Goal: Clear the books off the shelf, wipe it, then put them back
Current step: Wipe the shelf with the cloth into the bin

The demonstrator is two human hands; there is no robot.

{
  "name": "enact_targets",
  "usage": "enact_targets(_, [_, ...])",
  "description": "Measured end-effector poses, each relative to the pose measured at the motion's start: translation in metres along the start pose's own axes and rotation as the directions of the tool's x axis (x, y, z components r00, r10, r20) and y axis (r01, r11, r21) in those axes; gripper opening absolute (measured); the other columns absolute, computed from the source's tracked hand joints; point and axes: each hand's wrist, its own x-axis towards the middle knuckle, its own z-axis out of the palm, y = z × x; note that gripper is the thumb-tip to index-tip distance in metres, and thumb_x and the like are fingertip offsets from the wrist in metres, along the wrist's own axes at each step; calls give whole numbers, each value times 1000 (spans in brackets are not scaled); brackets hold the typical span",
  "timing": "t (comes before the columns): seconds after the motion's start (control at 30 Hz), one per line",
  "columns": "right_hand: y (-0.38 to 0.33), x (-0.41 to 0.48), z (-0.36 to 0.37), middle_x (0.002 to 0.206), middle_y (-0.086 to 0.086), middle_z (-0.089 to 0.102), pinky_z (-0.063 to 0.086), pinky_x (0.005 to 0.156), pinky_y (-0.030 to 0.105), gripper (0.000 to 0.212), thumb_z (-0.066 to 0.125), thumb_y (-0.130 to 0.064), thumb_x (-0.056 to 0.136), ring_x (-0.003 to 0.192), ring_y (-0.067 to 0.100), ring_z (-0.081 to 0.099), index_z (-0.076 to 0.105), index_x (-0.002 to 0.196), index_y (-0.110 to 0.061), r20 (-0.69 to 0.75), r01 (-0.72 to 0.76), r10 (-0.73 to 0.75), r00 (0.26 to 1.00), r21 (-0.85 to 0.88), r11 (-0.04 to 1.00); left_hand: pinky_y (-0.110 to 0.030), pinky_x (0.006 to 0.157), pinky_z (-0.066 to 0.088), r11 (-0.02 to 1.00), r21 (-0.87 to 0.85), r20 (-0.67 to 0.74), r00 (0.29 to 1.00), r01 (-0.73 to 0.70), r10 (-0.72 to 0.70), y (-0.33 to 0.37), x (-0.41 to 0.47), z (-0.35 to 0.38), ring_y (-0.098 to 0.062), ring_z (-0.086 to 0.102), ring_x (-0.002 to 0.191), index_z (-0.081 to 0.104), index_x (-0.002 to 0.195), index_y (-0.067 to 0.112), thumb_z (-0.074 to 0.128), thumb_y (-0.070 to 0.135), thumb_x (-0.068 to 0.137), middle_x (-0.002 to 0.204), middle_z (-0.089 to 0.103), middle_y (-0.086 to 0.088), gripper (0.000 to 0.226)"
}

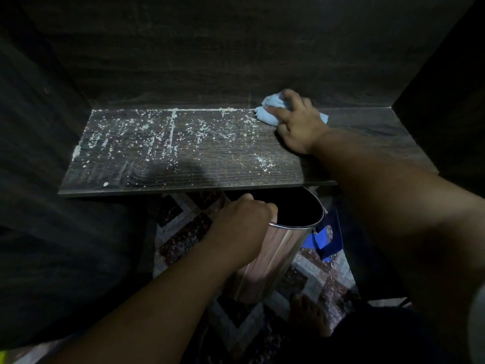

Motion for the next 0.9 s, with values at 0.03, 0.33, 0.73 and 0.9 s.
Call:
enact_targets(0.03, [-1,-1,-1,151,8,25,29,107,49,51,42,-31,91,128,36,31,44,142,-33,13,-33,32,999,27,999,-36,85,49,1000,-2,-3,1000,-3,3,1,0,1,-16,48,104,59,106,22,46,-7,75,100,59,5,44])
enact_targets(0.33, [-8,-43,0,157,-1,23,29,104,51,51,43,-28,93,131,34,28,39,142,-40,55,-96,93,994,52,994,-26,69,42,999,19,-35,999,-35,36,-3,1,12,-16,52,94,58,93,29,60,4,77,93,61,7,30])
enact_targets(0.73, [-20,-129,0,152,1,34,35,98,52,60,23,-37,81,127,36,40,46,136,-43,129,78,-92,987,109,991,-42,77,51,994,76,-87,992,-85,91,10,-27,8,-26,51,96,62,100,15,54,3,80,94,64,-4,24])
enact_targets(0.9, [-28,-125,-25,139,14,50,23,101,29,56,35,-17,81,132,30,41,57,132,-16,-36,97,-91,995,278,956,-39,76,51,987,144,-86,993,-68,81,21,-32,10,-29,52,99,60,104,10,49,1,82,97,62,-7,27])
